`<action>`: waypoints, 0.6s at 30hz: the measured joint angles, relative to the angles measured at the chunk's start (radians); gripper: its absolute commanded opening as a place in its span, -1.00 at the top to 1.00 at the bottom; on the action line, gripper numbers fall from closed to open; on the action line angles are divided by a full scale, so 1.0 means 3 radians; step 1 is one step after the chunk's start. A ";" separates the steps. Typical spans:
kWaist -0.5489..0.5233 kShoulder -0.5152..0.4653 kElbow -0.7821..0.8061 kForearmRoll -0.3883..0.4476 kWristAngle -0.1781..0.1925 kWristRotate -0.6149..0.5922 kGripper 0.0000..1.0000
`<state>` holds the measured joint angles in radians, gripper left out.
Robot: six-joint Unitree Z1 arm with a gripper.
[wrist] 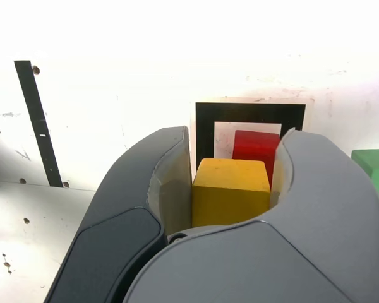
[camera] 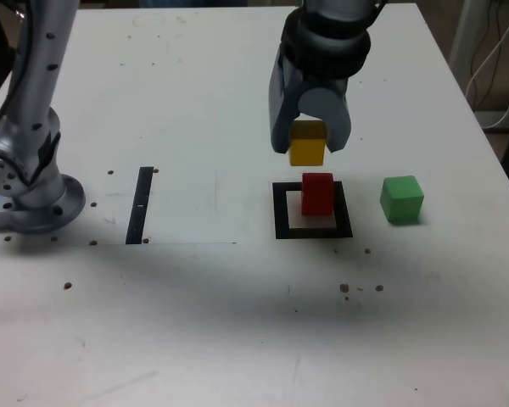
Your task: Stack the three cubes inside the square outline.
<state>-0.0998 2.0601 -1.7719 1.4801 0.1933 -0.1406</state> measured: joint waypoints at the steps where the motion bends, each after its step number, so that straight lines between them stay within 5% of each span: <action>1: 0.0000 0.0001 0.0022 -0.0029 0.0001 0.0003 0.33; 18: 0.0000 0.0161 0.0003 -0.0192 0.0078 0.0010 0.33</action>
<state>-0.0999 2.1084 -1.7709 1.4224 0.2166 -0.1376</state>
